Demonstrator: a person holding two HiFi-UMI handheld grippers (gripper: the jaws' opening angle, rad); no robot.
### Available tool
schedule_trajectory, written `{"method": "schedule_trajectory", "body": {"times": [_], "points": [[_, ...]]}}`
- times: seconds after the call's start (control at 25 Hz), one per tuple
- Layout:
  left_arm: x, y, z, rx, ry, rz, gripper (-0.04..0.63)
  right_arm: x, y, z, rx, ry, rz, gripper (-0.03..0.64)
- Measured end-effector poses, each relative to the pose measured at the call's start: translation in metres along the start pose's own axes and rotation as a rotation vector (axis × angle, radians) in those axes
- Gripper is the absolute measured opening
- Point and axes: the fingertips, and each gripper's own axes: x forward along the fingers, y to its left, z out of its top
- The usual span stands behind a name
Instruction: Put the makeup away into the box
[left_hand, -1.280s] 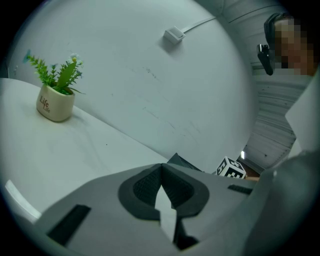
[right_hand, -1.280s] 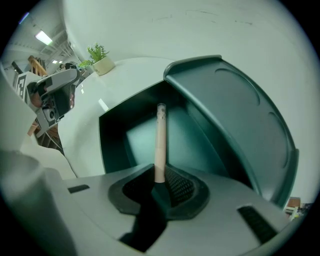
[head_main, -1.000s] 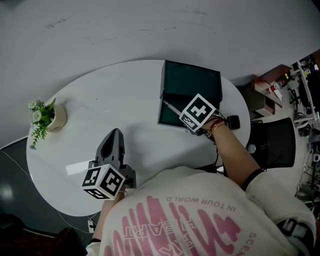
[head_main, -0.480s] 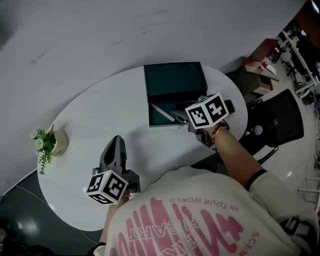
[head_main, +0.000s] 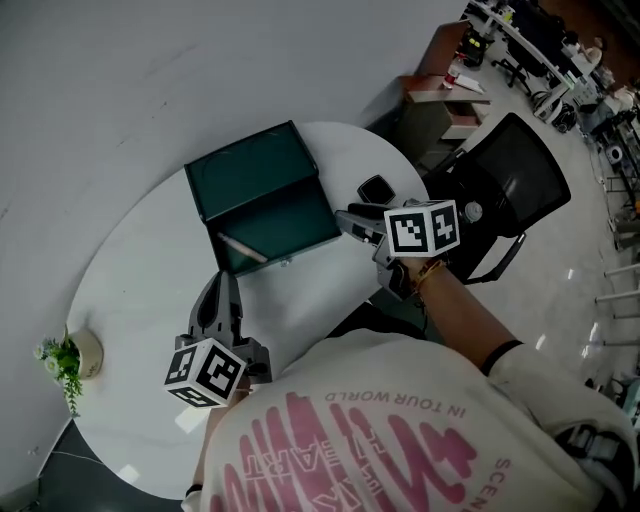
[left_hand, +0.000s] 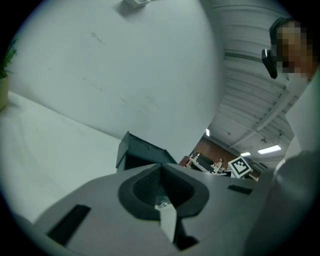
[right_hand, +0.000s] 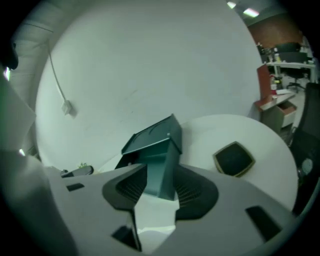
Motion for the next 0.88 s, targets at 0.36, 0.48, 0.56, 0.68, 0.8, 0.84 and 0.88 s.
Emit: {"method": "schedule_trajectory", "body": {"times": [0.36,0.48,0.56,0.68,0.8,0.84,0.88], "points": [[0.034,-0.048,-0.015,-0.037,0.0,0.024,0.002,-0.025,-0.098,0.017,-0.125,0.013,-0.22,0.291],[0.035,-0.058,-0.021,-0.043,-0.012,0.061,0.002,-0.023,-0.117,0.018,-0.198,0.069,-0.257,0.362],[0.035,-0.062,-0.025,-0.047,-0.022,0.091,0.002,-0.017,-0.124,0.015,-0.236,0.112,-0.26,0.388],[0.033,-0.069,-0.03,-0.059,-0.048,0.138,0.002,-0.006,-0.13,0.006,-0.304,0.179,-0.241,0.401],[0.033,-0.078,-0.039,-0.056,-0.06,0.173,0.002,0.002,-0.139,0.001,-0.371,0.219,-0.247,0.411],[0.033,-0.08,-0.043,-0.06,-0.064,0.186,0.002,0.004,-0.142,0.0,-0.393,0.226,-0.25,0.411],[0.033,-0.081,-0.046,-0.067,-0.071,0.201,0.002,0.006,-0.144,-0.001,-0.417,0.232,-0.251,0.413]]}}
